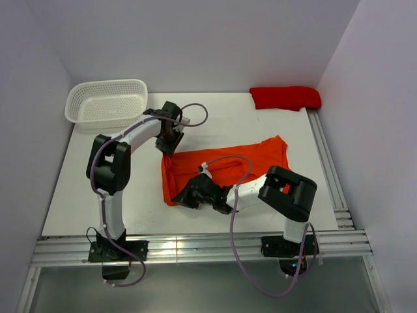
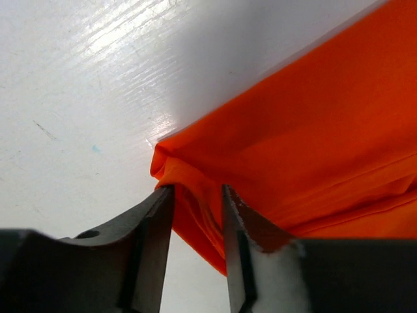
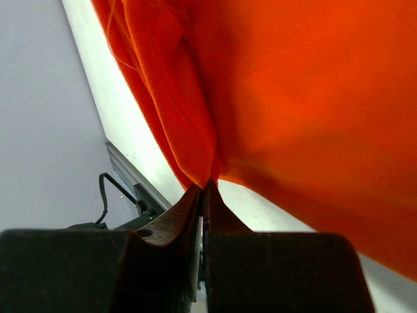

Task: Roll the t-shirts
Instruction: Roll the tshirt

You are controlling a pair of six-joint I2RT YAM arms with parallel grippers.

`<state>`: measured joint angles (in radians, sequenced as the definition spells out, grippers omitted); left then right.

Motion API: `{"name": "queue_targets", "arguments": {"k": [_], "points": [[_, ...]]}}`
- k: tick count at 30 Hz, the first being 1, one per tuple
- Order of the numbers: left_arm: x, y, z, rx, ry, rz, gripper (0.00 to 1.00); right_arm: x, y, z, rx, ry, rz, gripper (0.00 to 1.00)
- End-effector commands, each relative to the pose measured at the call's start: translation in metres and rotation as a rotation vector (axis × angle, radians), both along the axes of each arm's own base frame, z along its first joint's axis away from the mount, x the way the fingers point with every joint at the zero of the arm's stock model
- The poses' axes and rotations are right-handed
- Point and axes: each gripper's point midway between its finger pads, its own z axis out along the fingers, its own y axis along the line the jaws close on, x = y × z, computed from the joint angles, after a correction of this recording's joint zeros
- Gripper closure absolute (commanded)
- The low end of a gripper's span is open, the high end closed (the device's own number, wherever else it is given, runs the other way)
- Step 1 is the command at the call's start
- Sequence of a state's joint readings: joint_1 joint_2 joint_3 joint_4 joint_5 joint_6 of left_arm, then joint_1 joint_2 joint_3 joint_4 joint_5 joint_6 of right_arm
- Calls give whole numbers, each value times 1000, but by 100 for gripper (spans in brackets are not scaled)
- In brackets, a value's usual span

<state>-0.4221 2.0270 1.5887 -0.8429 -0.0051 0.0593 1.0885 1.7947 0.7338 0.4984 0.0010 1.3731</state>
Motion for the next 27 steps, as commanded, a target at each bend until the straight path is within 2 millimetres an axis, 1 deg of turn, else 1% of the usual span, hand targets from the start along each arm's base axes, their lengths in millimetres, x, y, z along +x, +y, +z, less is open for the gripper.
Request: {"name": "queue_targets", "arguments": {"k": [1, 5, 6, 7, 8, 9, 10, 11, 13, 14, 15, 17, 19, 21, 25, 26, 27], "points": [[19, -15, 35, -72, -100, -1, 59, 10, -1, 26, 85, -38, -51, 98], [22, -24, 54, -122, -132, -29, 50, 8, -4, 22, 81, -30, -60, 98], [22, -26, 58, -133, -139, -35, 46, 9, -5, 21, 83, -28, -65, 98], [22, -29, 62, -152, -142, -52, 43, 8, -5, 21, 87, -26, -67, 98], [22, -30, 70, -167, -159, -60, 41, 9, -5, 21, 88, -25, -69, 98], [21, -32, 75, -179, -168, -71, 37, 8, -5, 20, 85, -24, -68, 98], [22, -34, 79, -191, -178, -82, 36, 8, -5, 19, 86, -23, -69, 98], [22, -35, 88, -204, -194, -84, 35, 9, -6, 19, 85, -21, -71, 99], [19, -35, 94, -216, -193, -98, 34, 9, -5, 19, 89, -18, -75, 99], [18, -38, 101, -236, -200, -110, 34, 8, -6, 18, 87, -15, -77, 99], [16, -38, 104, -252, -197, -117, 31, 8, -7, 16, 84, -14, -80, 99], [13, -36, 110, -268, -200, -131, 30, 8, -9, 15, 89, -9, -86, 99], [12, -33, 111, -267, -202, -134, 30, 8, -9, 16, 100, -9, -91, 99], [7, -29, 109, -277, -187, -126, 32, 8, -11, 15, 101, -5, -98, 99], [3, -2, 92, -310, -138, -82, 34, 7, -15, 13, 109, 10, -118, 98], [-2, 4, 83, -310, -117, -77, 34, 6, -15, 15, 116, 12, -118, 95], [0, 13, 81, -324, -111, -68, 34, 7, -16, 15, 116, 15, -124, 94]]}}
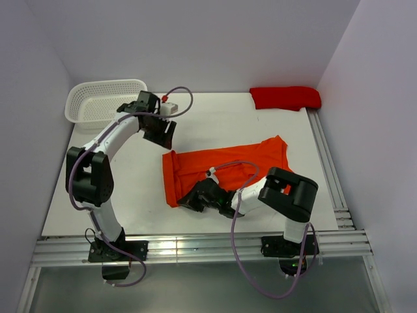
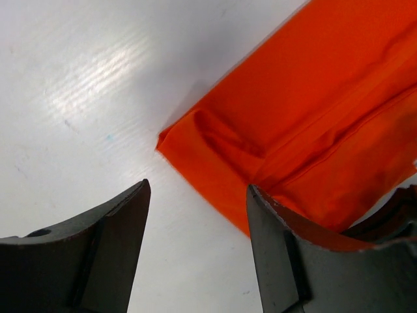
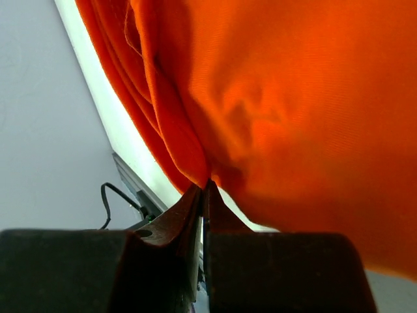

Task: Roll the t-shirts
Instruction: Roll the tshirt

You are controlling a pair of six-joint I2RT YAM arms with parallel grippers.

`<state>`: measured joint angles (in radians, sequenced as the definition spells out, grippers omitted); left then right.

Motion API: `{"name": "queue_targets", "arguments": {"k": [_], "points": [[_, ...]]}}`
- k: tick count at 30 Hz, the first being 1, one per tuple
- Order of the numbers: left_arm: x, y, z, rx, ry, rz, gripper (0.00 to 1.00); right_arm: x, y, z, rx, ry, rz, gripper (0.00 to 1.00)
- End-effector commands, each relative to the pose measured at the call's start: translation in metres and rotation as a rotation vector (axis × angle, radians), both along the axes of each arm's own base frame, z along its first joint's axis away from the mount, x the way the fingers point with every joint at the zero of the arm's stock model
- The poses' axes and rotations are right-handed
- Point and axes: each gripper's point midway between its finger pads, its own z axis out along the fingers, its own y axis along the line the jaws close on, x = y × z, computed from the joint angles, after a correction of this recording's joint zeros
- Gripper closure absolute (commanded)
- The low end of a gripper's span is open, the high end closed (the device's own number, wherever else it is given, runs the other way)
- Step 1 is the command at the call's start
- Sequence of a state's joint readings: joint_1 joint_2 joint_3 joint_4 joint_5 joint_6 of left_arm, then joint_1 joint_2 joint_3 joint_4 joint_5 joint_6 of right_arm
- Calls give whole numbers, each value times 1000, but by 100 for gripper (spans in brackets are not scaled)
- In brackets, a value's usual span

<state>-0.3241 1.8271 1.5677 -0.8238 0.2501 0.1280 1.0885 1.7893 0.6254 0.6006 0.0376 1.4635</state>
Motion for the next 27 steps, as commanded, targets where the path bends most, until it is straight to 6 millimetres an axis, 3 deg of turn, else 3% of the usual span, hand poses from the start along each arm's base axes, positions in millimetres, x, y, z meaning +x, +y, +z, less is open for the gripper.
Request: {"name": "queue_targets", "arguments": {"k": [1, 4, 11, 16, 20, 21, 23, 24, 25, 27], "points": [[-8, 20, -5, -56, 31, -7, 34, 10, 2, 29, 86, -28, -52, 93], [-11, 30, -18, -92, 76, -8, 35, 10, 0, 33, 107, -19, -67, 91], [-18, 29, -52, -147, 152, -35, 34, 13, -6, 43, 134, -11, -118, 63], [-18, 25, -80, -165, 220, -26, 36, 18, -16, 43, 108, -16, -166, 62], [-12, 24, -86, -170, 212, -9, 36, 22, -25, 56, 54, -55, -189, 62], [-12, 24, -87, -169, 213, -6, 36, 20, -30, 50, 2, -57, -188, 62], [-10, 23, -89, -169, 217, 0, 36, 23, -16, 72, -31, -128, -134, 62], [-10, 23, -89, -172, 222, 5, 36, 22, -20, 64, -118, -121, -116, 62], [-7, 23, -91, -167, 221, 10, 36, 28, -3, 91, -113, -181, -80, 62], [-6, 23, -92, -169, 227, 20, 37, 24, 6, 81, -222, -188, -28, 62]]}}
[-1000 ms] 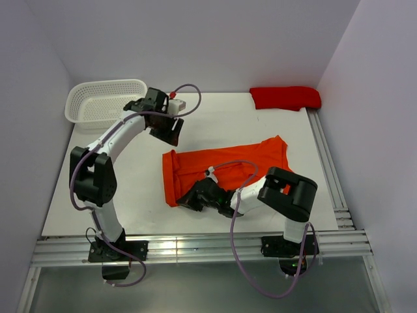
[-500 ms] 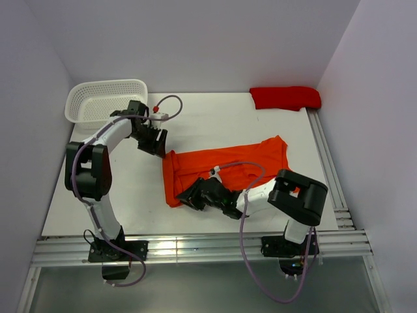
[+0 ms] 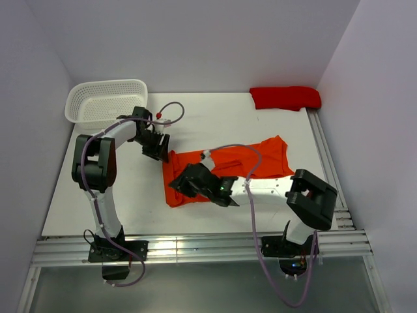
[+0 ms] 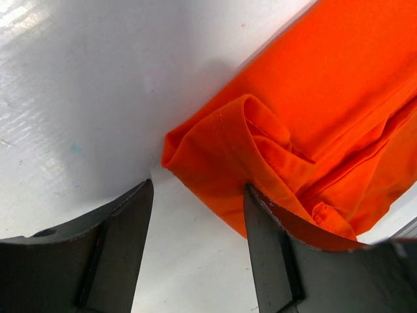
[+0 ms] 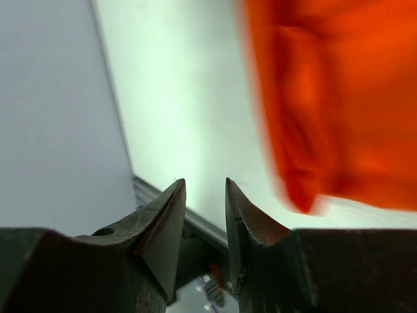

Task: Roll the t-shirts
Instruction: Roll the tshirt

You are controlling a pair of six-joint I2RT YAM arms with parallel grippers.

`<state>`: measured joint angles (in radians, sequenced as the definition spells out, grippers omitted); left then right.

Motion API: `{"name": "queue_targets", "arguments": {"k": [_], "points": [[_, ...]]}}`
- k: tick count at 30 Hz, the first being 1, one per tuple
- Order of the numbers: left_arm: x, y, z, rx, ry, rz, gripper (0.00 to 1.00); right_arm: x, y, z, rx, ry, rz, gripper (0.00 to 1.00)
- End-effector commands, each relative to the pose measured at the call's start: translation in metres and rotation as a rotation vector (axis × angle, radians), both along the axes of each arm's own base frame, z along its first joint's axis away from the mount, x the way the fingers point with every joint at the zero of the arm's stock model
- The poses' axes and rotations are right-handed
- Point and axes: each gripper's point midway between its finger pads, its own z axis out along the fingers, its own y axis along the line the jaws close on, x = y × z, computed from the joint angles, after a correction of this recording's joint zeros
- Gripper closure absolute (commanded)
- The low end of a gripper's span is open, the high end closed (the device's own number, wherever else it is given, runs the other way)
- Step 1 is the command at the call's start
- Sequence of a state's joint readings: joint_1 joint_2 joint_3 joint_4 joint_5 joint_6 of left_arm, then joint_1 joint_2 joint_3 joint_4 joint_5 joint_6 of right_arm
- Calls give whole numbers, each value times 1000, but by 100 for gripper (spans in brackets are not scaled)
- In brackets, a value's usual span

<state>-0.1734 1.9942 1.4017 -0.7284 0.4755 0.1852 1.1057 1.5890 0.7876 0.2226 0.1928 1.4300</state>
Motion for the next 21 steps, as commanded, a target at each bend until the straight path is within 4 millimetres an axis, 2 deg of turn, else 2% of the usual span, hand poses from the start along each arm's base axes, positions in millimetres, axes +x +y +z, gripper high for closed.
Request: {"name": "queue_targets", "arguments": {"k": [1, 3, 4, 6, 7, 9, 10, 15, 21], "points": [[13, -7, 4, -31, -28, 12, 37, 5, 24, 32, -167, -125, 96, 62], [14, -7, 4, -30, -22, 21, 38, 2, 31, 10, -280, -99, 143, 62], [14, -7, 3, -26, -19, 20, 38, 7, 46, 25, -279, -130, 162, 62], [16, -8, 3, -26, -16, 27, 39, 9, 46, 2, -397, -118, 185, 62], [16, -8, 2, -25, -13, 27, 39, 15, 56, 1, -424, -132, 196, 62], [16, -8, 2, -24, -9, 30, 39, 22, 53, -6, -508, -155, 205, 62], [18, -9, 2, -25, -11, 32, 40, 27, 57, -10, -530, -159, 203, 62], [19, -8, 1, -8, -6, 39, 43, 39, 40, -23, -689, -168, 178, 62], [23, -10, 0, 15, -11, 54, 44, 31, 26, -28, -755, -158, 168, 62]]}}
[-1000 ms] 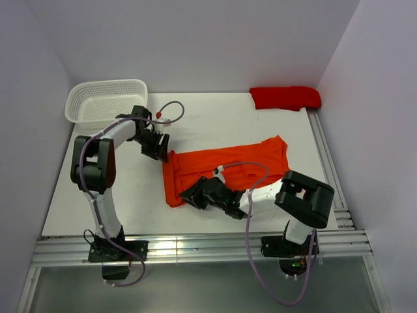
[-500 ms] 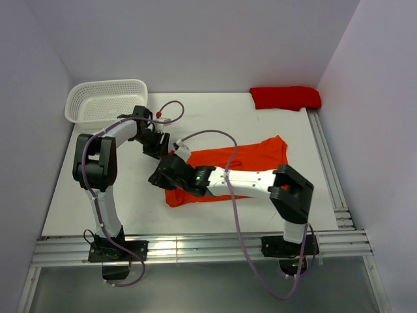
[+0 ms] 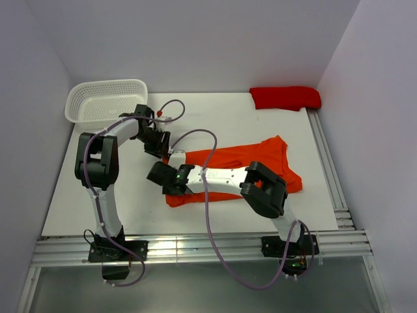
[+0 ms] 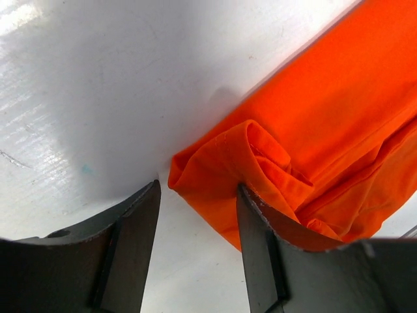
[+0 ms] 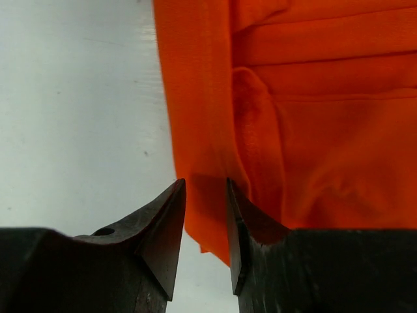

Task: Roll the t-shirts
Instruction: Roll the tshirt

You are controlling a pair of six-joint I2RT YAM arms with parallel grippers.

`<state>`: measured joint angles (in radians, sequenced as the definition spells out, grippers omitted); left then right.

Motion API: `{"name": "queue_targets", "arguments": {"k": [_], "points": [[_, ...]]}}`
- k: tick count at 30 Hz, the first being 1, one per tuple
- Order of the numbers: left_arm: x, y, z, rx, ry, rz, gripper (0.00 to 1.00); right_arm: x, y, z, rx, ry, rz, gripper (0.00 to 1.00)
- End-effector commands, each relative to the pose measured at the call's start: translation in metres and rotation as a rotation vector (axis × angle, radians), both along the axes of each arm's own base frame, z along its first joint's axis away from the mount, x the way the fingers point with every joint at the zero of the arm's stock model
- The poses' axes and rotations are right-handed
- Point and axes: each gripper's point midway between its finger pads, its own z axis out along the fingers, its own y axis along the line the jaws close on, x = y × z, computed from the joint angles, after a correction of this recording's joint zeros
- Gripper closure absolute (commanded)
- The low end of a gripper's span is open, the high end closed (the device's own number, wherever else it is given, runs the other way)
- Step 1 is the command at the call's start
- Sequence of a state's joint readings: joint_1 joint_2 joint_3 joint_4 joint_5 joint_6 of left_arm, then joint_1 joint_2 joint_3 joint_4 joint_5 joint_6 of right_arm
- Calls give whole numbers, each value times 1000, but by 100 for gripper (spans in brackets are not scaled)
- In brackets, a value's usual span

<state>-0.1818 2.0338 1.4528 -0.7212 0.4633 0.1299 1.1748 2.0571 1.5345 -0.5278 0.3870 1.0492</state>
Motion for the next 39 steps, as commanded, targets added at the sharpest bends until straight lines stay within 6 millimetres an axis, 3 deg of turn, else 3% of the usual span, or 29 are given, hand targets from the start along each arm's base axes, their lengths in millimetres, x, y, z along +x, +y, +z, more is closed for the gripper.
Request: {"name": "queue_targets", "arguments": {"k": [1, 9, 14, 21, 27, 30, 33, 39], "points": [[11, -3, 1, 25, -20, 15, 44, 6, -9, 19, -62, -65, -25, 61], [14, -8, -1, 67, -25, 38, 51, -8, -9, -6, -134, -23, -4, 60], [17, -9, 0, 72, -30, 55, 54, -13, -8, -1, -140, -39, 4, 57], [22, -10, 5, 75, -40, 83, 59, -22, -6, -9, -154, -15, 26, 55], [21, -12, 8, 76, -44, 84, 60, -26, 11, 12, -116, -50, 50, 52], [21, -12, 9, 82, -47, 81, 60, -28, 14, 11, -130, -40, 58, 51], [20, -12, 9, 85, -47, 80, 60, -30, 11, -4, -175, -22, 59, 50], [19, -11, 10, 92, -48, 77, 60, -28, -6, -15, -267, -15, 7, 50]]}}
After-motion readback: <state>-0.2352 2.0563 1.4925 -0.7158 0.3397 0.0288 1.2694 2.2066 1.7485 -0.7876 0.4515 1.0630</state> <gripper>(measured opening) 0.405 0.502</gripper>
